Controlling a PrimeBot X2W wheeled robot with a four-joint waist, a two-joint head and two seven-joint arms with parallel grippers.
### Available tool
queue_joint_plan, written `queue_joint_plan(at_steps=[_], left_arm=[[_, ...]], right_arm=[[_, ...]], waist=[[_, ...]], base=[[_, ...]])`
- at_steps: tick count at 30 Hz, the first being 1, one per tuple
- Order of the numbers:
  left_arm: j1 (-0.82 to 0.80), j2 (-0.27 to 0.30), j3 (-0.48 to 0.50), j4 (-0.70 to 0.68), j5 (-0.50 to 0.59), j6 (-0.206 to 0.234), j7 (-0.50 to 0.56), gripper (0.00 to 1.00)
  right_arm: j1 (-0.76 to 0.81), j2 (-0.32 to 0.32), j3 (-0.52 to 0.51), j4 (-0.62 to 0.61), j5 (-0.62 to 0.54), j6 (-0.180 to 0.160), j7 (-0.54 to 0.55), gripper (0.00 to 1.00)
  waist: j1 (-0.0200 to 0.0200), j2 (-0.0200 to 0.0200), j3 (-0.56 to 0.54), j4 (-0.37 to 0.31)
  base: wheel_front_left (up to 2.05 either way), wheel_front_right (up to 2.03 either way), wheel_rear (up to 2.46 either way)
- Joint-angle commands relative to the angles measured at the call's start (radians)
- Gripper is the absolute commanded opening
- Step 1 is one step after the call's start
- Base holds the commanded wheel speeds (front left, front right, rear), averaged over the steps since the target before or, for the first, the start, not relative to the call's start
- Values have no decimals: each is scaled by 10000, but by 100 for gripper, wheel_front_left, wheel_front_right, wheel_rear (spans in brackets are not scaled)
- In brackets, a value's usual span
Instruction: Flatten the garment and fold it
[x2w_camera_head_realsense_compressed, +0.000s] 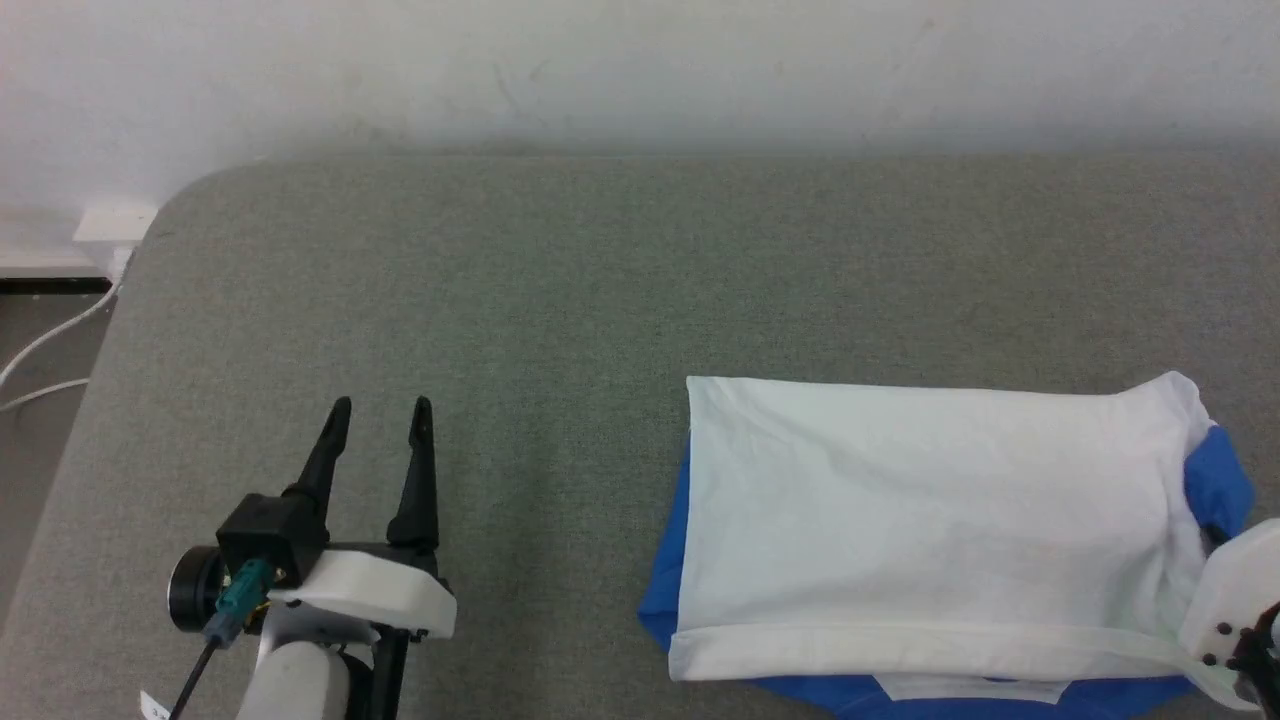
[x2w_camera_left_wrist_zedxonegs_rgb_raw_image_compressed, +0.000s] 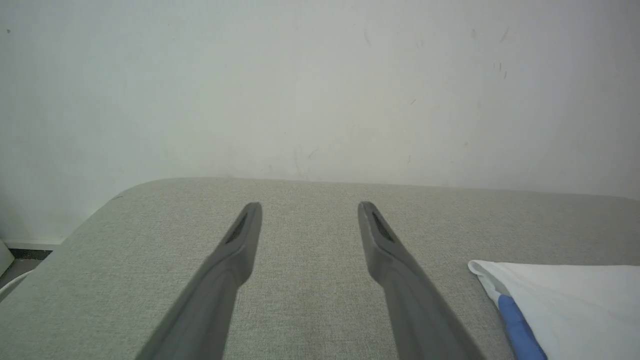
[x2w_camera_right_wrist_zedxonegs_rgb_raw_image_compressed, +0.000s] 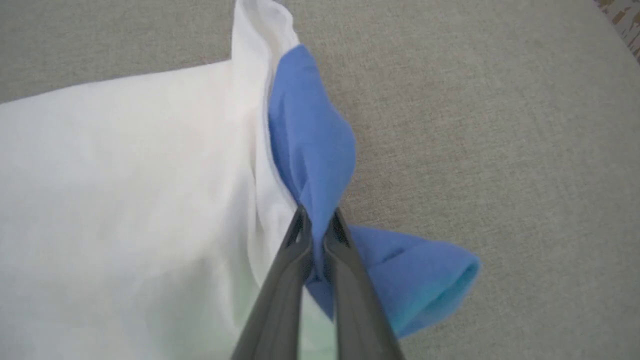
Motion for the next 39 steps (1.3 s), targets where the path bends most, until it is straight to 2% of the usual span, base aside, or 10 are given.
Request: queue_joint_plan(at_steps=[1, 9, 14, 18, 23, 30, 31, 32, 33, 39], left_arm=[[80, -63, 43, 44, 133, -66, -59, 100], [136, -131, 80, 77, 261, -189, -59, 100], [13, -195, 56, 6, 331, -227, -59, 100], [-184, -249, 36, -7, 354, -300, -59, 100], [-390, -323, 61, 56, 358, -388, -59, 100], [-540, -421, 148, 88, 409, -450, -59, 100], [-549, -431, 166, 93, 419, -458, -59, 100], [-556, -442, 181, 99, 431, -465, -59, 100], [-559, -453, 198, 103, 443, -470, -59, 100], [-486, -505, 256, 185, 515, -516, -59, 100]], right_arm=[[173, 110, 186, -408, 187, -17, 149, 0], [1140, 395, 2624, -4304, 1082, -17, 1831, 0], [794, 325, 4678, -5298, 968, -17, 2474, 0], [6, 185, 6079, -4642, 852, -17, 2401, 0], [-879, 280, 7480, -2837, 899, -17, 1961, 0], [-1869, 454, 8439, -359, 1311, -17, 1282, 0], [-1982, 465, 8519, -133, 1404, -17, 1157, 27], [-2071, 473, 8602, 55, 1524, -17, 1051, 81], [-2147, 478, 8660, 208, 1617, -17, 973, 100], [-2296, 487, 8634, -216, 2766, -17, -170, 100]], waist=[[1, 0, -44, 27], [1, 0, -166, 96], [1, 0, 7, 226], [1, 0, 268, 419], [1, 0, 578, 656], [1, 0, 840, 852], [1, 0, 856, 857], [1, 0, 867, 858], [1, 0, 869, 850], [1, 0, 657, 663]], base=[[0, 0, 0], [0, 0, 0], [0, 0, 0], [0, 0, 0], [0, 0, 0], [0, 0, 0], [0, 0, 0], [0, 0, 0], [0, 0, 0], [0, 0, 0]])
